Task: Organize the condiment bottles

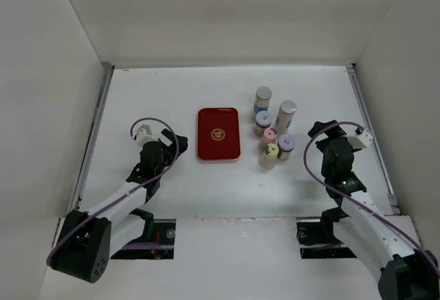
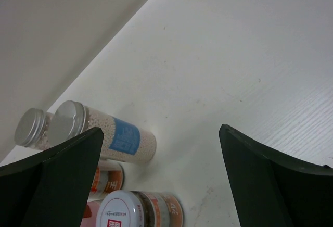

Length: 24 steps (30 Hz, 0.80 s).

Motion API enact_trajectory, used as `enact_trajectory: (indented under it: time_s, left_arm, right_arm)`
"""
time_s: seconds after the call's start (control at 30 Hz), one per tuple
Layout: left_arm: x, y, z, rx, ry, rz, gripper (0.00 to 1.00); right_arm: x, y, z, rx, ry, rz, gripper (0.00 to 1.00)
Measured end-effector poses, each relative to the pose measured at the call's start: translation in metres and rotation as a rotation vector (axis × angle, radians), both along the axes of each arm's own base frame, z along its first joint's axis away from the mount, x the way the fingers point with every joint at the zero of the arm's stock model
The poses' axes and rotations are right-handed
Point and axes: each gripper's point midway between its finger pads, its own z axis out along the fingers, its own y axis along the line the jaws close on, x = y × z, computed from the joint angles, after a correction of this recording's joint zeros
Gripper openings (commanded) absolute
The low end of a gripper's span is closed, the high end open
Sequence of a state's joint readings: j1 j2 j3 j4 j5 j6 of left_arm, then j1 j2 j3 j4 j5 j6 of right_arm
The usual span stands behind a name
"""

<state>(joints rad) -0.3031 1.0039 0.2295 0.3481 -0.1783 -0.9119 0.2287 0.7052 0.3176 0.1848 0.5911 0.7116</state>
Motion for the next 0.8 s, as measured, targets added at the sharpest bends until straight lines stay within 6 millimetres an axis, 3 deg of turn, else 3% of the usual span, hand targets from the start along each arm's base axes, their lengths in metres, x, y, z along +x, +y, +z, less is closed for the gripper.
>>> enact_trajectory:
  time_s: [0.27, 0.3, 0.37, 0.4, 0.5, 0.67, 0.73, 0.8]
  left_arm:
    - [0.001, -0.001, 0.002, 0.007, -0.011, -0.004, 1.0]
    - [0.001, -0.001, 0.002, 0.009, -0.012, -0.006, 1.0]
    - [0.0, -0.002, 0.002, 0.015, -0.012, -0.011, 1.0]
    - [0.0, -0.003, 0.002, 0.019, -0.013, -0.014, 1.0]
    - [0.0, -0.005, 0.002, 0.031, -0.019, -0.017, 1.0]
    - [-0.001, -0.005, 0.003, 0.06, -0.029, -0.011, 1.0]
    - [0.0, -0.003, 0.006, 0.07, -0.043, 0.004, 1.0]
    - [0.001, 0.0, 0.013, 0.08, -0.069, 0.021, 1.0]
  right_arm:
    - [0.005, 0.018, 0.0, -0.002, 0.015, 0.054, 1.0]
    - [0.005, 0.022, 0.0, -0.004, 0.014, 0.066, 0.92]
    - [0.005, 0.029, 0.002, -0.017, 0.011, 0.095, 0.52]
    - [0.004, 0.033, 0.003, -0.024, 0.006, 0.11, 0.38]
    - [0.003, 0.042, 0.012, -0.028, -0.024, 0.145, 0.14]
    - [0.006, 0.057, 0.029, -0.058, -0.017, 0.194, 0.04]
    - [0.011, 0.068, 0.035, -0.084, 0.003, 0.226, 0.06]
    - [0.015, 0.086, 0.034, -0.123, 0.035, 0.28, 0.13]
